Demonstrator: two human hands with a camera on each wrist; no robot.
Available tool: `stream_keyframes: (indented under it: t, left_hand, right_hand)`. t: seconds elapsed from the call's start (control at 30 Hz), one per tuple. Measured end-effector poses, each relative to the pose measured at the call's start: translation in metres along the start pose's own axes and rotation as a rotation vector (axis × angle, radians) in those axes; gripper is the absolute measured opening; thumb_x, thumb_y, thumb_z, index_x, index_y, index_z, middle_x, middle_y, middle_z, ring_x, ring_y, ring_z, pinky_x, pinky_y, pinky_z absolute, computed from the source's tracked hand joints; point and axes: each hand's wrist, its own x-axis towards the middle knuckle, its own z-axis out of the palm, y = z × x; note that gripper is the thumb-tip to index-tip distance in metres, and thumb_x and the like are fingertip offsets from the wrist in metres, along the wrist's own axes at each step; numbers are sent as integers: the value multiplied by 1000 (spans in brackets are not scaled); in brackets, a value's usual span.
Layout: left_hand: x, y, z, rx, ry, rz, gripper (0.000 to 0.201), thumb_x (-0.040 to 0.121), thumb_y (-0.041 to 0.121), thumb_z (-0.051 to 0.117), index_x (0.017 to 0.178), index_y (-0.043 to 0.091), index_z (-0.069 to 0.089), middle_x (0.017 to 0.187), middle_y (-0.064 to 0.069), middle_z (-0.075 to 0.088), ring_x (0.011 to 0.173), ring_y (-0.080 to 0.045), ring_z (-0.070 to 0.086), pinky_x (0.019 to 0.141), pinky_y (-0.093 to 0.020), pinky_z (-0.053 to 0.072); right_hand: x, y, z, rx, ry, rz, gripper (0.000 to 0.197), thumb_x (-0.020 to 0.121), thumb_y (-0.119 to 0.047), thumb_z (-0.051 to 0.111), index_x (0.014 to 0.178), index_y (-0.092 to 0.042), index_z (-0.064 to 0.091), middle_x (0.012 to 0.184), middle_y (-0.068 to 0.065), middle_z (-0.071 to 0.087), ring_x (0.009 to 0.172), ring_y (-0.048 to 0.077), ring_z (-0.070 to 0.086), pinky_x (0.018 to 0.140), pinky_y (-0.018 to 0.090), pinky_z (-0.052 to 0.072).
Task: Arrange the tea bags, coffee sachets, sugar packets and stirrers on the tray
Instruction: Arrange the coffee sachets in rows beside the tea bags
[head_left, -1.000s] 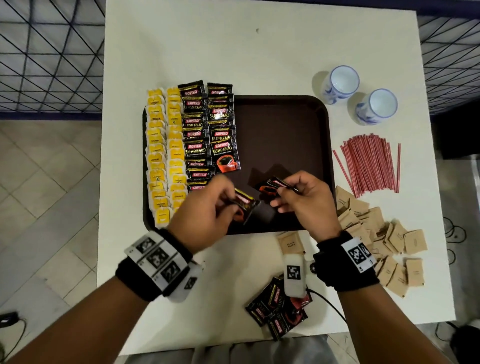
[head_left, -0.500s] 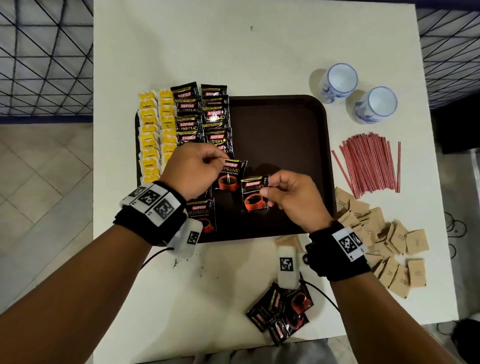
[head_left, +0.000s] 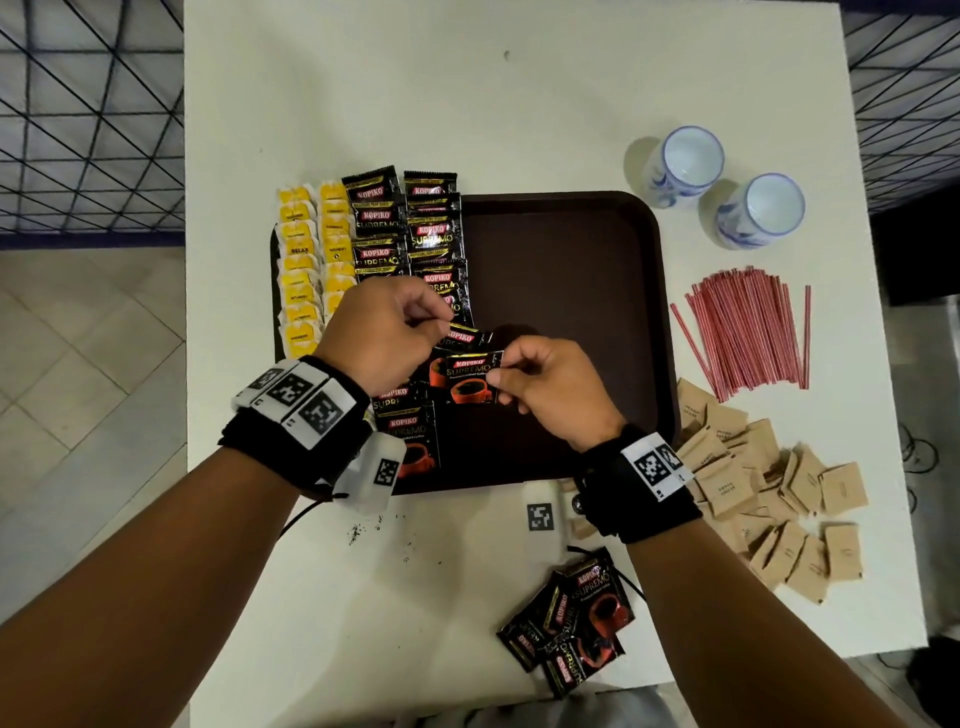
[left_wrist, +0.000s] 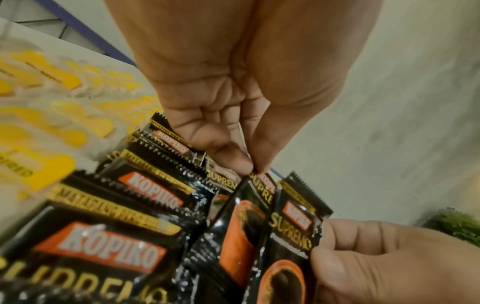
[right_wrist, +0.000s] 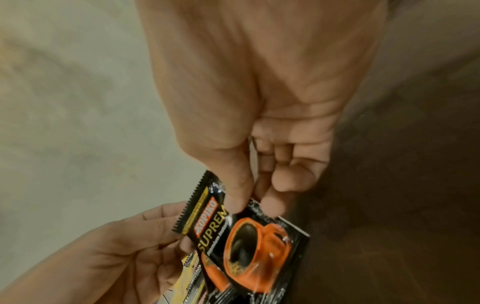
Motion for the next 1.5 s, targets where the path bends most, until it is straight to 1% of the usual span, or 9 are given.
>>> stream_keyframes:
  t: [0.23,0.4,0.57,0.7,0.87,1.07,1.2,1.33,1.5]
  left_hand:
    - [0,5,-3,-111,-136,-97,4,87,13,70,89,15,67,78,1,72,66,-4,68,59,-10,47]
    - [3,7,-5,-110,-149,-104,4,88,19,70,88,15,67,76,7,69,58,5,61,62,-13,45]
    - [5,12,-10,-144,-275,-153,12,89,11,67,97,19,71,87,-2,70,65,2,60,59,-8,44]
    - [4,15,-15,-35,-323,-69,21,90,13,66,107,23,71,95,0,71,90,-11,65,80,-20,49]
    - [4,20,-11,56,-151,87,18,84,10,69,90,26,74,79,16,66,74,3,62,63,-5,43]
    - [-4,18,4,184,33,329,15,77,1,68,81,14,74,75,6,57,61,-10,53,56,-24,46]
    - [1,11,-1,113,13,177,17,86,6,69,98,17,74,84,8,67,73,6,59,66,-1,41]
    - [3,6,-7,155,-62,136,17,87,6,69,100,17,74,88,3,72,79,-6,67,74,-20,54]
    - [4,1,-11,220,-42,126,18,87,12,70,104,18,73,90,5,69,75,-4,60,67,-12,44]
  right_hand:
    - [5,1,9,-28,76,-53,16,87,-10,75,78,-14,62,64,1,65,56,10,61,63,29,50]
    - [4,1,10,-33,77,-82,21,88,-10,74,78,-20,59,62,1,63,52,8,56,52,21,42]
    - [3,3,9,-62,107,-160,22,85,-11,75,77,-22,58,69,17,62,67,41,60,62,43,51]
    - [2,2,6,-92,116,-194,20,84,-15,75,79,-25,58,73,15,64,69,40,62,68,53,54]
    - [-3,-2,2,-107,88,-227,20,85,-13,75,77,-20,58,70,12,63,62,31,58,62,42,51]
    - [0,-3,0,-119,84,-202,21,85,-11,75,75,-19,58,61,-9,54,53,8,47,55,20,40]
    - [3,7,-2,-38,83,-139,30,84,-8,74,77,-31,57,74,-1,60,61,26,57,54,27,45]
    - [4,5,3,10,40,-70,30,86,2,71,86,-25,59,79,3,60,57,12,58,48,13,43]
    - [10,7,7,-33,21,-22,24,88,0,70,81,-20,61,75,2,63,52,3,59,47,12,43]
